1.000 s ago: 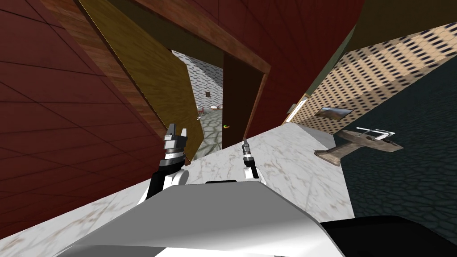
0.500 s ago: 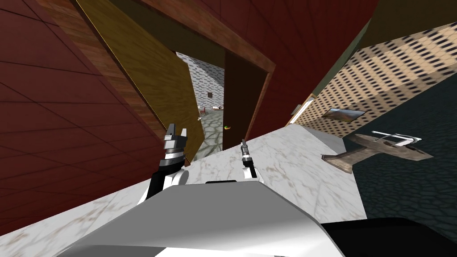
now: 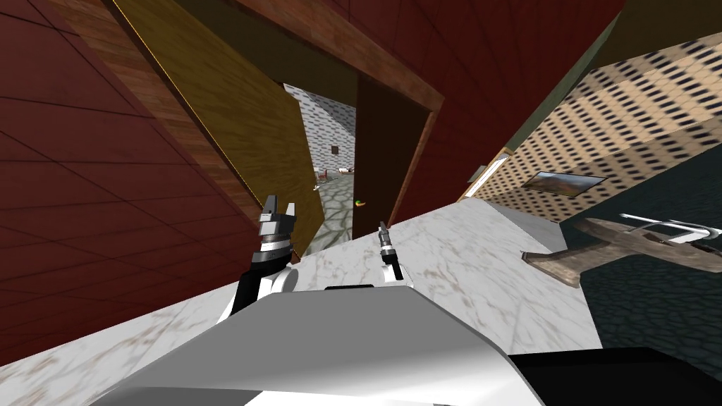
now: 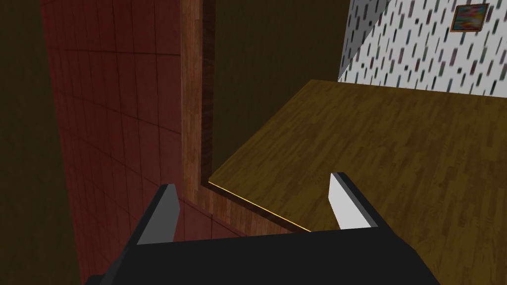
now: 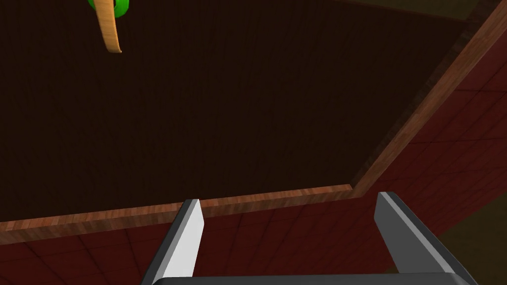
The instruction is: Push the door open
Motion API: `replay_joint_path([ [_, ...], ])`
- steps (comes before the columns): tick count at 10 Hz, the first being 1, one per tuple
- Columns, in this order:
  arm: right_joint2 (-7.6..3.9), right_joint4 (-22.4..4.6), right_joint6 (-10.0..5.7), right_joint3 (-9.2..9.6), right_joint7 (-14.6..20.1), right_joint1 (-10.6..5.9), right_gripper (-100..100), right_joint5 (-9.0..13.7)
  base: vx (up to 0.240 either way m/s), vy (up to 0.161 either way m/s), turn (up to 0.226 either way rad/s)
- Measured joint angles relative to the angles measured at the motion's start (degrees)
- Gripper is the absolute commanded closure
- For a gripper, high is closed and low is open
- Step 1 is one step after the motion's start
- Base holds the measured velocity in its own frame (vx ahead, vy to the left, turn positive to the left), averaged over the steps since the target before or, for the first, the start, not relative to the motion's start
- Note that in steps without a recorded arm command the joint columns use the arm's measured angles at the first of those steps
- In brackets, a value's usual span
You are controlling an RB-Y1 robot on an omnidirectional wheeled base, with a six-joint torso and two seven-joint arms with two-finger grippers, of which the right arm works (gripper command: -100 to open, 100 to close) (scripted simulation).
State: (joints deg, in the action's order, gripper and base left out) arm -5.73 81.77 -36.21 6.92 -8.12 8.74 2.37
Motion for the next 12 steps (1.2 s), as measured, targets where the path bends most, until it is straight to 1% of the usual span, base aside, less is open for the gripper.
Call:
replay_joint_path([
  [6, -0.03, -7.33, -1.5, 0.82, 0.06, -2.81, -100, 1.53, 0.092, -0.044, 0.067],
  [12, 0.62, -15.11, -3.26, 1.66, -0.09, -5.83, -100, 2.94, 0.089, -0.05, 0.068],
])
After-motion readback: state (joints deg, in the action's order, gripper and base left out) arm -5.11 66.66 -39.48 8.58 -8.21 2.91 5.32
